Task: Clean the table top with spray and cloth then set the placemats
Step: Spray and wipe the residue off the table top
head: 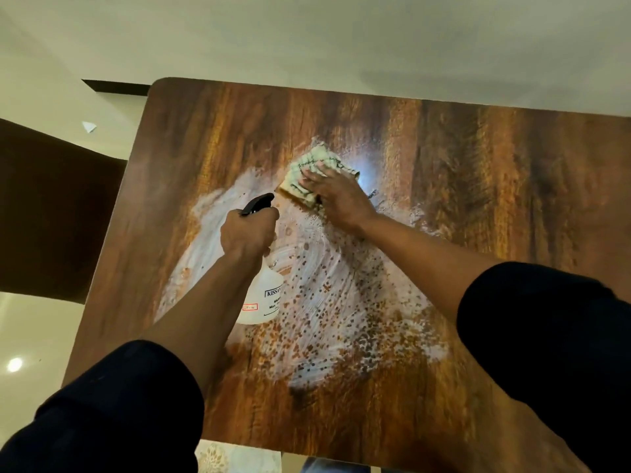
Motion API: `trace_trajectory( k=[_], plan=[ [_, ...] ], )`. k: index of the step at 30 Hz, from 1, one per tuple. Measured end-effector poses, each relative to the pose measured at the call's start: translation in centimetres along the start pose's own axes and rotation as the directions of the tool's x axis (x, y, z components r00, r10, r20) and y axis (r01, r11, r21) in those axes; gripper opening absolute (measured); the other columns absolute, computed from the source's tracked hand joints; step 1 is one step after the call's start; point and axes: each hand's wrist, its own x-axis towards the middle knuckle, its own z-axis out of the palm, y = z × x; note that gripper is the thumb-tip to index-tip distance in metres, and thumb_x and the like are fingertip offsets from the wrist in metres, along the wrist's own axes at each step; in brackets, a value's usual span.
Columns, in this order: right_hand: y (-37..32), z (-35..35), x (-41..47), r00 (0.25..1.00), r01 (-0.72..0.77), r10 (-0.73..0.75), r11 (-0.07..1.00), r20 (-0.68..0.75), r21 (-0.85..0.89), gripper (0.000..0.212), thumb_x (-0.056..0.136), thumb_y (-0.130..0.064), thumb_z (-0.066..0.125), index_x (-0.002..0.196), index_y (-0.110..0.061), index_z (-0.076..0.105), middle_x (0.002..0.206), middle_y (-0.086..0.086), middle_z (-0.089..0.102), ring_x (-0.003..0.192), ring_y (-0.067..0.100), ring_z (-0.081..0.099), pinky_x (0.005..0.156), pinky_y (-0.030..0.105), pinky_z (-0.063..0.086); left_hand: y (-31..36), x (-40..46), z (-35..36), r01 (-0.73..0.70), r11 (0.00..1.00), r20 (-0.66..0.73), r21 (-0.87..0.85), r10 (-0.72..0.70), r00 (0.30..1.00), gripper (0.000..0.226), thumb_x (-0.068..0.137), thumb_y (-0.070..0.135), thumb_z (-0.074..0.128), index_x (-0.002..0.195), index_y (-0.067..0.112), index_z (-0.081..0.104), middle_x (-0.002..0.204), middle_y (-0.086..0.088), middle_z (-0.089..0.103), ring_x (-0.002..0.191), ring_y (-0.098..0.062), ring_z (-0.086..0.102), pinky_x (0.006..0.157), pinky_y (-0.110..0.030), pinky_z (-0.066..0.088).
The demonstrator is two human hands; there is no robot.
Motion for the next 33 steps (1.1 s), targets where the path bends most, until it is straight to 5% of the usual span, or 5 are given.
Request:
trace_trajectory(
  k=[9, 14, 19, 25, 33],
  plan=[
    [2.5, -1.3, 5.4, 0.851, -0.491, 0.495, 0.868, -0.174, 0.069, 0.068, 0.095, 0.001, 0.056, 0.153, -0.032, 0.043, 0.165, -0.008, 0.029, 0.157, 0.025, 0.012, 0.128, 0.048, 0.005, -0.7, 0.8, -1.5, 0.041, 0.998, 0.104, -0.054, -0.035, 0.994, 0.026, 0.093, 0.013, 0.068, 0.091, 0.039, 0.067, 0.060, 0.000, 0.063, 0.056, -0.020, 0.062, 0.046, -0.027, 0.040],
    [-2.5, 2.8, 6.1, 0.976, -0.215, 0.215, 0.976, -0.021, 0.021, 0.053, 0.097, -0.032, 0.065, 0.147, -0.038, 0.049, 0.162, -0.007, 0.035, 0.155, 0.029, 0.018, 0.126, 0.051, 0.006, -0.5, 1.4, -2.1, 0.038, 0.998, 0.086, -0.048, -0.034, 0.996, 0.022, 0.089, 0.012, 0.066, 0.095, 0.032, 0.072, 0.052, 0.004, 0.061, 0.052, -0.017, 0.057, 0.042, -0.025, 0.041],
    [-3.8, 4.1, 5.5, 0.984, 0.157, -0.145, 0.982, 0.107, -0.109, 0.070, 0.095, 0.003, 0.053, 0.152, -0.035, 0.041, 0.164, -0.009, 0.031, 0.155, 0.022, 0.020, 0.121, 0.051, 0.018, -0.3, 1.8, -2.0, 0.035, 0.999, 0.101, -0.031, -0.032, 0.994, 0.015, 0.093, 0.015, 0.068, 0.105, 0.016, 0.077, 0.074, -0.007, 0.078, 0.064, -0.019, 0.074, 0.042, -0.026, 0.042],
    [1.3, -0.8, 6.9, 0.936, -0.341, 0.329, 0.935, -0.121, -0.093, 0.058, 0.106, -0.009, 0.041, 0.158, -0.033, 0.030, 0.169, -0.006, 0.018, 0.156, 0.028, 0.015, 0.125, 0.055, 0.015, 0.0, 2.1, -2.5, 0.023, 0.999, 0.113, -0.046, -0.018, 0.993, 0.016, 0.096, 0.014, 0.068, 0.110, 0.014, 0.076, 0.079, -0.013, 0.078, 0.052, -0.014, 0.067, 0.042, -0.024, 0.039],
    [-3.1, 0.2, 8.5, 0.942, -0.336, 0.333, 0.938, -0.052, -0.088, 0.069, 0.096, -0.010, 0.062, 0.156, -0.033, 0.035, 0.167, -0.007, 0.023, 0.157, 0.028, 0.010, 0.125, 0.049, 0.004, -0.5, 2.4, -4.1, 0.075, 0.992, 0.121, -0.099, -0.063, 0.991, 0.015, 0.093, 0.008, 0.063, 0.095, 0.017, 0.075, 0.074, -0.011, 0.077, 0.061, -0.018, 0.072, 0.044, -0.024, 0.037]
  ],
)
